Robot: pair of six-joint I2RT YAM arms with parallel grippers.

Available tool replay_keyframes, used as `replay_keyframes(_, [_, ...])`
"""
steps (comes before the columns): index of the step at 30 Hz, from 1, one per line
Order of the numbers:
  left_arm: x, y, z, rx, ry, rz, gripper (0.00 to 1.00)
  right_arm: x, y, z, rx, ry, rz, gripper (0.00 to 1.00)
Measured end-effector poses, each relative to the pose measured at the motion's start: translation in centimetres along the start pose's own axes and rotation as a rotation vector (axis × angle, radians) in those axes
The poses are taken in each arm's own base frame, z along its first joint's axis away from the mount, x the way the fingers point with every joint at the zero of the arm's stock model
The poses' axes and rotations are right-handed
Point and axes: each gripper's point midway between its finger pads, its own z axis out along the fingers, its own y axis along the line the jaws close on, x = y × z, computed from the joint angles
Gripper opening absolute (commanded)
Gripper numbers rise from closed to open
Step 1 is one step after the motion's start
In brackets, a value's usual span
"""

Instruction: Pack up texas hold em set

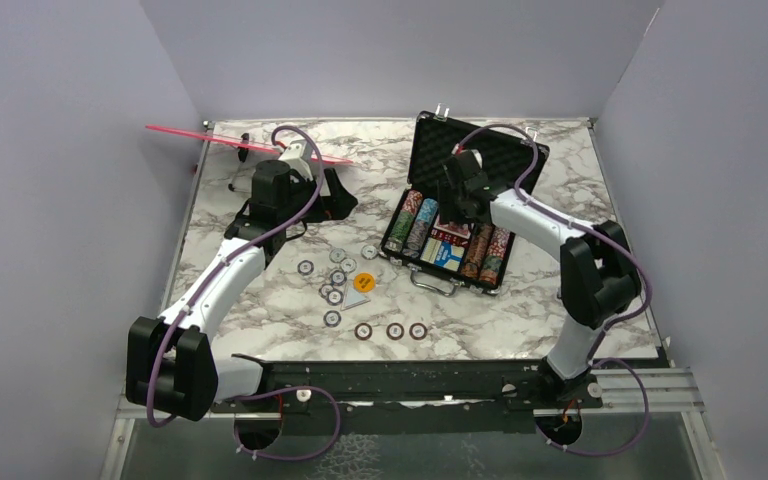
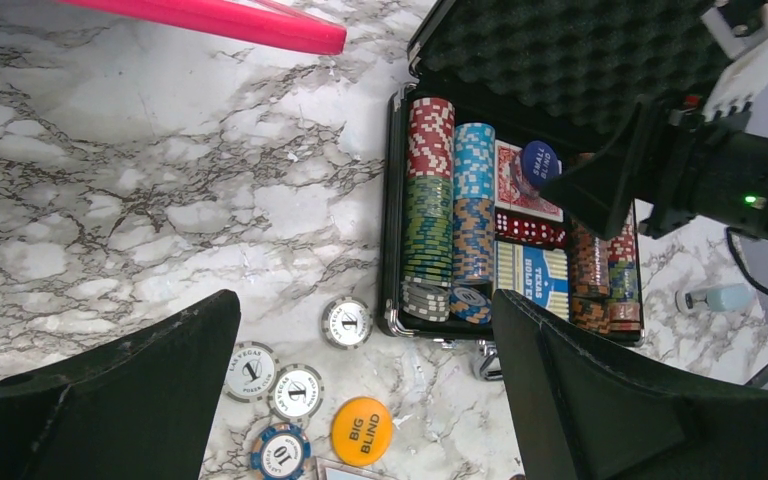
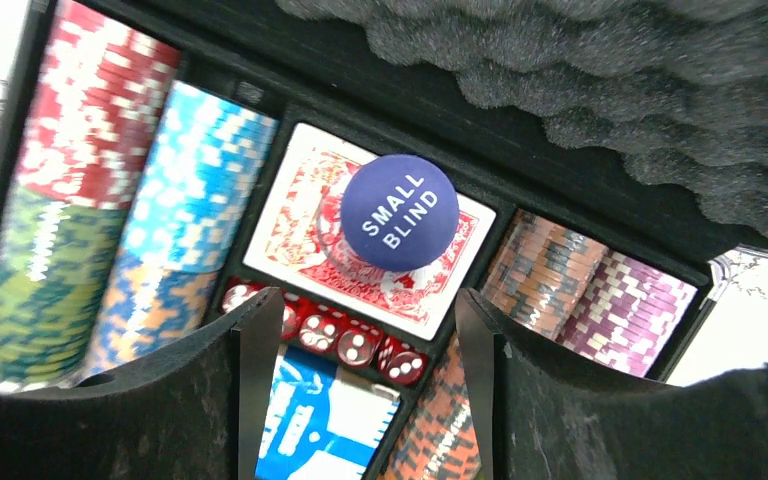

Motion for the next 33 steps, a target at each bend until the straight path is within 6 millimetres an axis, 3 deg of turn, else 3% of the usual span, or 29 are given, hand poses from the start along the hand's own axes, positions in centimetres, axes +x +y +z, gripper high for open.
replay_keyframes(4, [-0.1,0.1,0.0,-0.003,-0.002,-0.001,0.99,-1.4,1.0,-2.8,-0.063,-0.052,-0.001,0.67])
replay_keyframes(7, [-0.2,0.3,-0.2,-0.018,-0.014,0.001,0.99,-1.6,3.0,-5.5,-0.128,-0.095,-0.027,0.67])
replay_keyframes(9, [-0.4,0.7,-0.7,-0.046,-0.031,0.002,0.99,-0.7,5.4,-7.2,-0.185,-0.106,-0.065,0.67])
replay_keyframes(16, [-3.0,2.5,-3.2,-0.200,-0.166,0.011,0.99,7.0,13.7,-10.8,-0.363,-0.024,-0.230,0.68])
replay_keyframes(21, [-4.7,3.9,-5.4,-0.313,-0.273,0.005,0.99,11.0,18.2,-10.4,-0.394,0.047,-0.315,0.70])
replay_keyframes(28, [-5.2,5.3,-6.6,-0.398,-0.320,-0.001,0.99,14.2,23.1,-9.1,-0.404,0.107,-0.417,0.71])
replay_keyframes(33, [-5.1,5.6,-6.7,-0.413,-0.324,-0.002,0.99,16.1,24.9,-9.6,-0.439,0.142,-0.463,0.72])
